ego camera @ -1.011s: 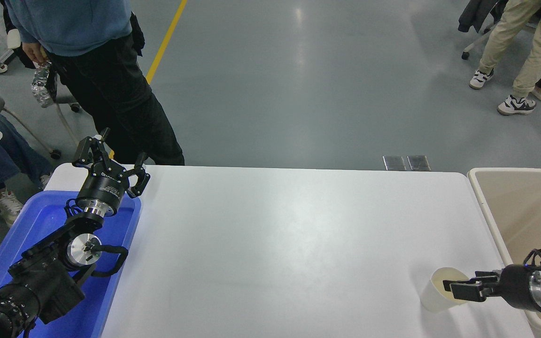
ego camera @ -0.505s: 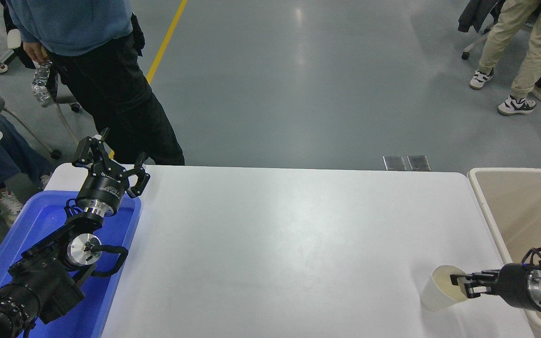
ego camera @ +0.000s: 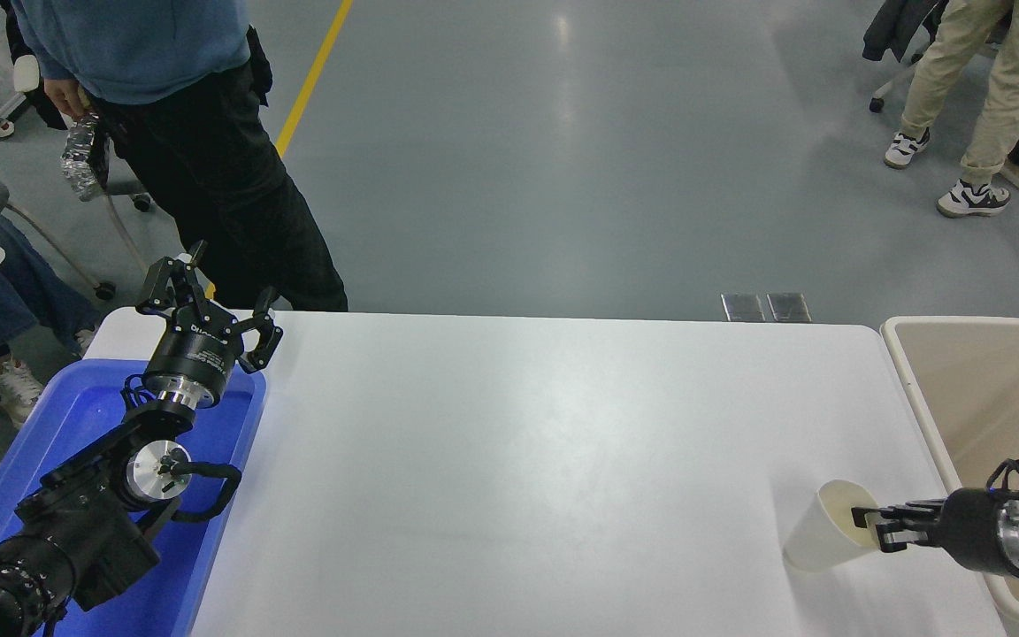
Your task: Dispose of the paper cup in the dustbin
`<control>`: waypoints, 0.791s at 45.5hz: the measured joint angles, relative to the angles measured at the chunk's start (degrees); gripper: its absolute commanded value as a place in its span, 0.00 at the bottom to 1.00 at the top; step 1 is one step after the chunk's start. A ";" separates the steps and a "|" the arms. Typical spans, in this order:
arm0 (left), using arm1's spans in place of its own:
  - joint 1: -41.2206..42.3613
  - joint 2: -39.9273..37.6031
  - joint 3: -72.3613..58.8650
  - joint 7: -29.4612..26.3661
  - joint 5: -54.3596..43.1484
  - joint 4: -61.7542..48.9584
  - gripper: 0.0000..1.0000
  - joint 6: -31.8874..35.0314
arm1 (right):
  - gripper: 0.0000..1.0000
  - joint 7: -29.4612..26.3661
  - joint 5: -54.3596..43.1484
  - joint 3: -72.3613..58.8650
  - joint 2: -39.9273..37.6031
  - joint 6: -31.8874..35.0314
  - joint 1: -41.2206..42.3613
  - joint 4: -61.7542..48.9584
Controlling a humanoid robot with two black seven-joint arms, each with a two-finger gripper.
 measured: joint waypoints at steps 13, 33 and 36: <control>0.00 -0.02 -0.01 0.00 0.00 0.00 1.00 0.00 | 0.00 0.13 0.00 -0.01 -7.44 0.56 4.69 5.60; 0.00 0.00 -0.03 0.06 0.00 -0.03 1.00 0.00 | 0.00 -1.73 0.00 0.76 -18.59 1.87 12.91 13.66; 0.00 -0.01 -0.03 0.06 0.00 -0.02 1.00 0.00 | 0.00 -1.98 0.00 0.93 -20.15 2.96 14.85 15.08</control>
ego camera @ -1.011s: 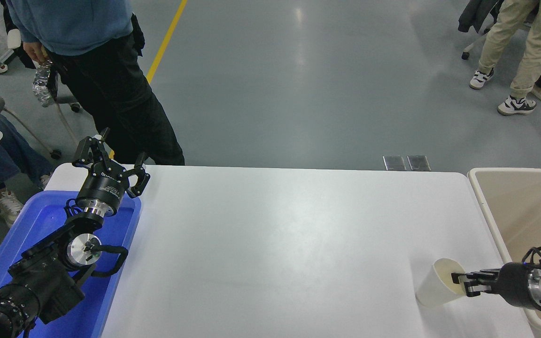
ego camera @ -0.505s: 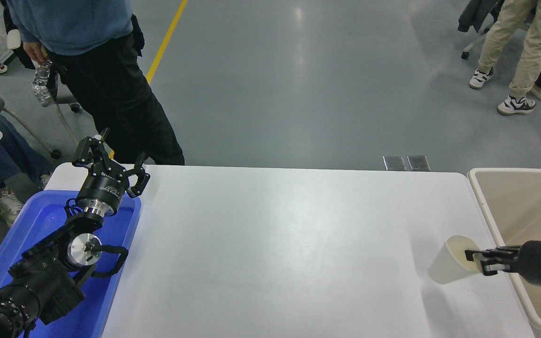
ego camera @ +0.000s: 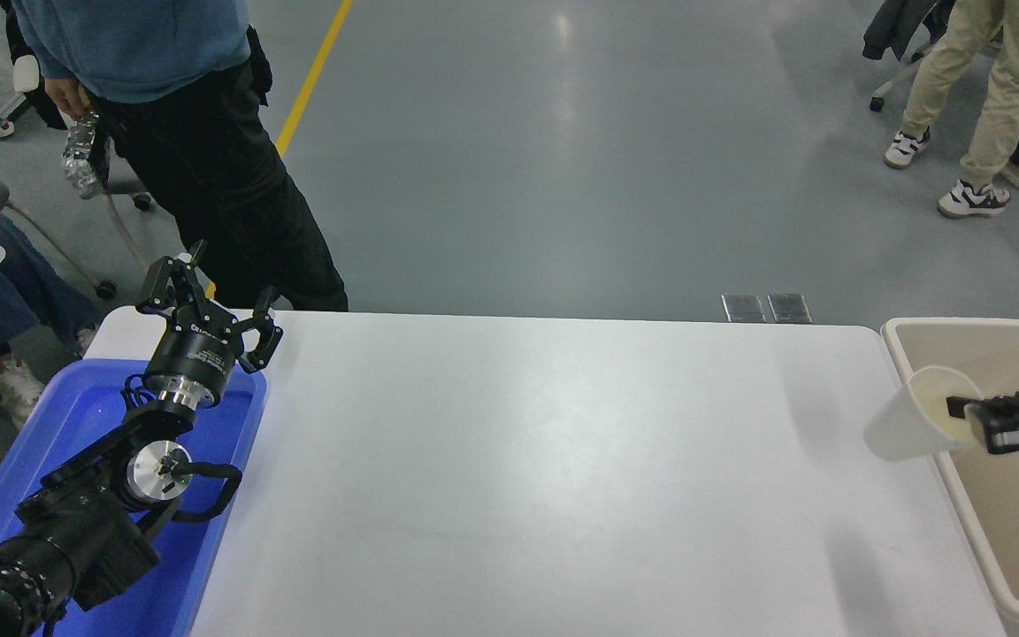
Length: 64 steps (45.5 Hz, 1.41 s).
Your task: Dispose of the paper cup in the dustbin
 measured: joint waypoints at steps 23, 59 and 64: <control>0.00 0.00 0.03 0.00 0.00 0.01 1.00 0.00 | 0.00 -0.76 -0.03 0.33 -4.72 13.73 18.23 4.63; 0.00 0.03 -0.01 -0.02 0.01 0.03 1.00 0.00 | 0.00 -2.03 5.02 -9.43 -1.43 8.06 16.02 -15.62; 0.00 0.05 -0.01 -0.02 -0.01 0.03 1.00 0.00 | 0.00 -2.04 7.97 -10.07 -0.11 6.44 13.72 -19.57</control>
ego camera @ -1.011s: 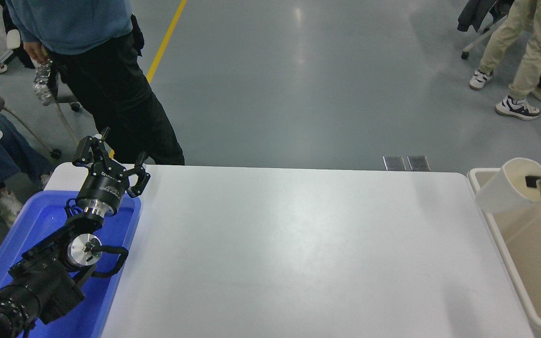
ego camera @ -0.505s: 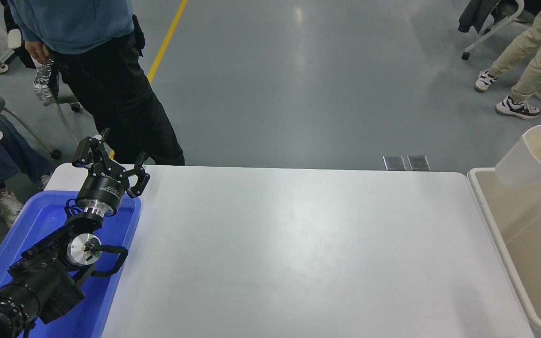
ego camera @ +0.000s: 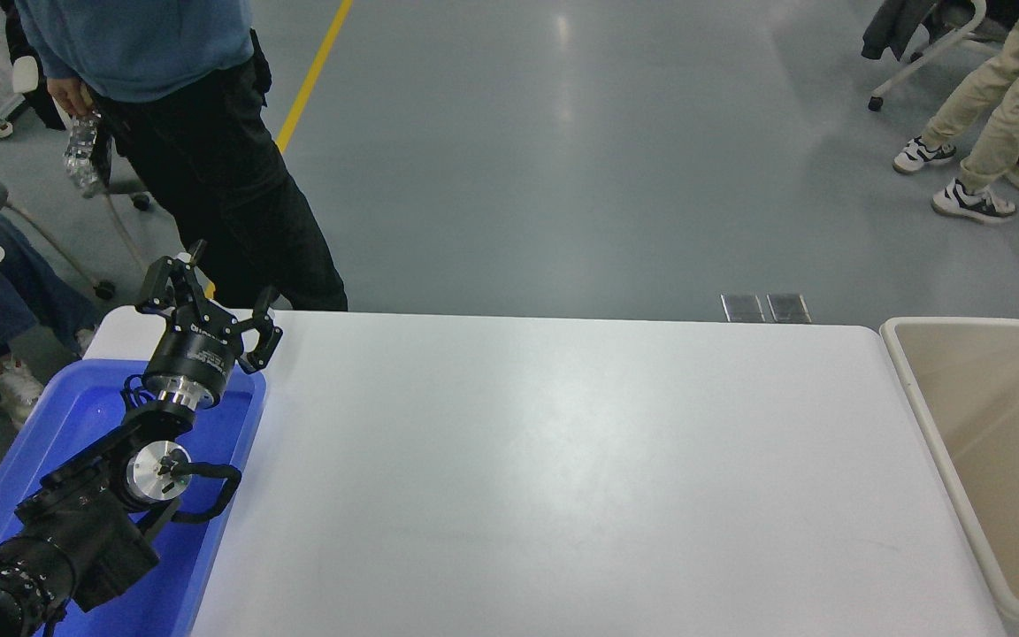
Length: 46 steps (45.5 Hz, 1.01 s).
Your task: Dispose of the paper cup in the dustbin
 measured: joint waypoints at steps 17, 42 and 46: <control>0.00 -0.02 -0.01 0.01 0.01 0.00 1.00 0.00 | 0.00 0.05 12.31 -0.71 7.31 -9.01 -11.67 -12.32; 0.00 -0.01 0.03 0.02 0.00 0.00 1.00 0.00 | 0.00 0.32 28.91 -0.71 21.98 -15.47 -24.54 -32.98; 0.00 -0.03 0.02 0.00 -0.01 0.01 1.00 0.00 | 0.00 0.37 31.28 -0.72 24.97 -16.20 -26.59 -36.87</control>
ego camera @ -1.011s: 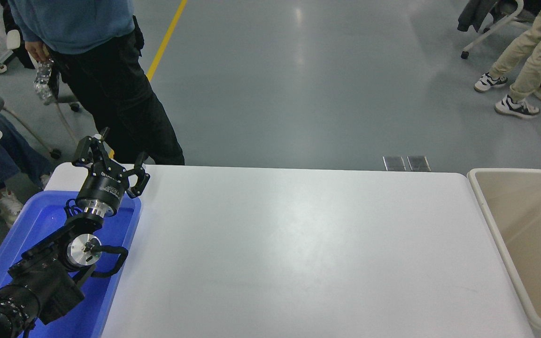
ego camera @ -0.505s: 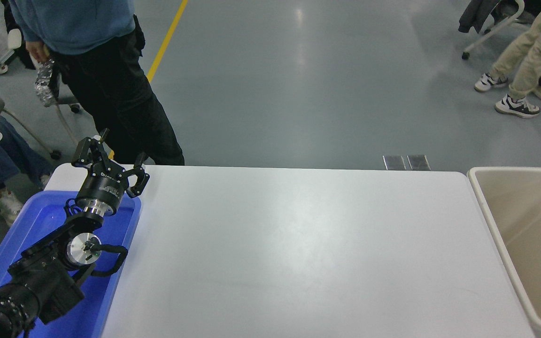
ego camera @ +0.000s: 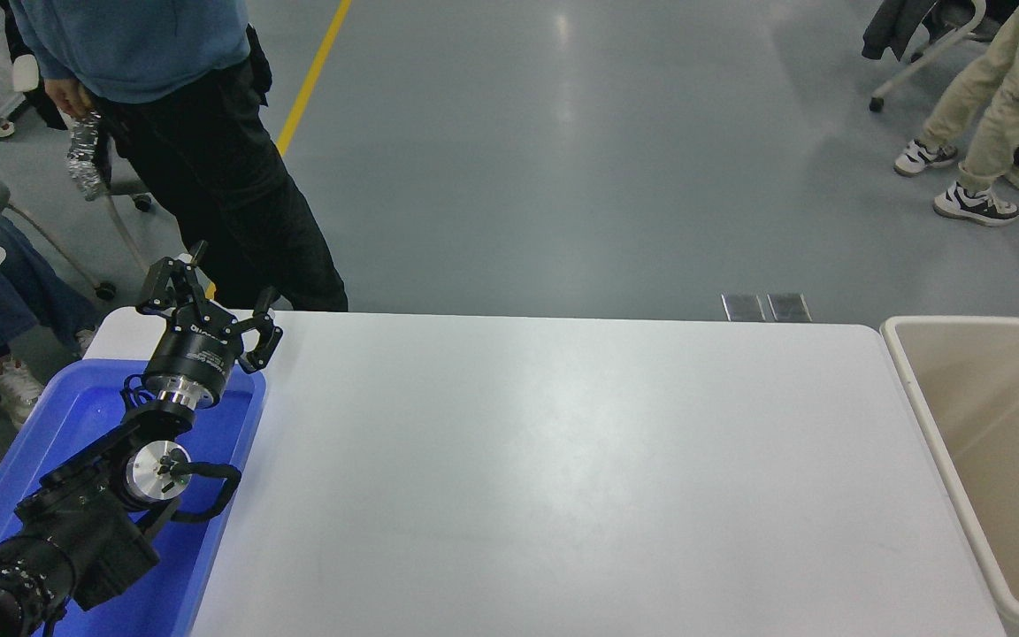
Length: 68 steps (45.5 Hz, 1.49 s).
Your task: Dispose of the paper cup in the dustbin
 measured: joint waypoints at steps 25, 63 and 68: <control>0.00 0.01 0.01 -0.04 0.02 -0.02 1.00 0.00 | 0.00 0.17 8.76 -0.13 17.94 -0.90 -5.55 -25.01; 0.00 0.01 -0.02 -0.04 0.02 -0.04 1.00 0.00 | 0.65 -0.27 10.72 -2.01 23.70 -1.45 -6.76 -31.89; 0.00 0.01 -0.02 -0.04 0.02 -0.04 1.00 0.00 | 0.87 -0.28 11.42 -2.13 23.76 -1.69 -6.82 -32.00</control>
